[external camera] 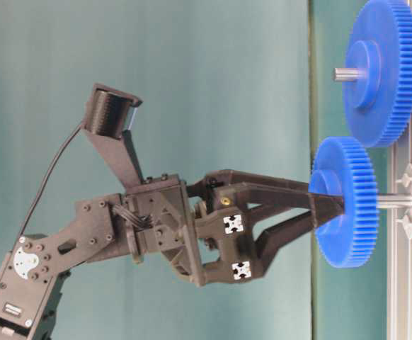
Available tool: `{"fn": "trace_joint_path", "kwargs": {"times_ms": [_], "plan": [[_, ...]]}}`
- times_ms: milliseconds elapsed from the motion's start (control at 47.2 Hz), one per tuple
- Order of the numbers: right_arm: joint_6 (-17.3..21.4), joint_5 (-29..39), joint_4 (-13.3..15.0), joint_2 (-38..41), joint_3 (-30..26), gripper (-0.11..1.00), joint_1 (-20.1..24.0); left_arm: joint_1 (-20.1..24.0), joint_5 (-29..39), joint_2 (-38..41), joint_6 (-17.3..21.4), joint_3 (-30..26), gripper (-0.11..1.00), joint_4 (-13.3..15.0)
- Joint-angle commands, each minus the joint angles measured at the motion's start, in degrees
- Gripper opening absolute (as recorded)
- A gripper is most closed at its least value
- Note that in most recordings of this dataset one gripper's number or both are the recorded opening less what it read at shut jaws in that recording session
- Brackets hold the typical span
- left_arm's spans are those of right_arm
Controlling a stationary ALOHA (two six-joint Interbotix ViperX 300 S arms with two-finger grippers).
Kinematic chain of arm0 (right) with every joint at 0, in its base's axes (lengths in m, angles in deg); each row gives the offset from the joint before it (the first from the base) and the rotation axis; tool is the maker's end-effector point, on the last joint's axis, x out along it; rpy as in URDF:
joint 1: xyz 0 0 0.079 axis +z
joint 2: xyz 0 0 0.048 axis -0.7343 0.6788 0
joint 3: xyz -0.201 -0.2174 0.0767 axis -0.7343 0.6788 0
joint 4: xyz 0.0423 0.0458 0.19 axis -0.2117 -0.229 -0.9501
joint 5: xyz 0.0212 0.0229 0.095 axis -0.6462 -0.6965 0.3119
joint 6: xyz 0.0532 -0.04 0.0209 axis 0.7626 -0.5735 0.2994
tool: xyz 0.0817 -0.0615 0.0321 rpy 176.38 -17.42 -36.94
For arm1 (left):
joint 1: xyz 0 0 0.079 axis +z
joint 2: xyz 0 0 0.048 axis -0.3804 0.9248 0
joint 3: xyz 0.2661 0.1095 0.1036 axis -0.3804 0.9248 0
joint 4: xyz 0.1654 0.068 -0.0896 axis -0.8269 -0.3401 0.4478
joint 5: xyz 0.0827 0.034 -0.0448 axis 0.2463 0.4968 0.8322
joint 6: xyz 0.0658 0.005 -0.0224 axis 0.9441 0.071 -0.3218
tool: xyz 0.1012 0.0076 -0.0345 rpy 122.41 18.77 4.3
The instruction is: Find the location of the shaft and insert the small gear.
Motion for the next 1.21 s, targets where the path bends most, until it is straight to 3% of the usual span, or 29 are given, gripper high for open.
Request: {"fn": "trace_joint_path", "kwargs": {"times_ms": [0,466,1185], "plan": [[0.5,-0.5,-0.1,0.4,-0.9,0.01,-0.1,0.0,0.2,-0.6,-0.5,-1.4,0.86,-0.4],[0.6,-0.5,-0.1,0.4,-0.6,0.01,-0.2,-0.4,2.1,-1.5,-1.8,-5.4,0.85,-0.4],[0.5,-0.6,-0.1,0.4,-0.6,0.01,-0.1,-0.9,2.2,-3.1,-2.1,-5.2,0.85,-0.4]]}}
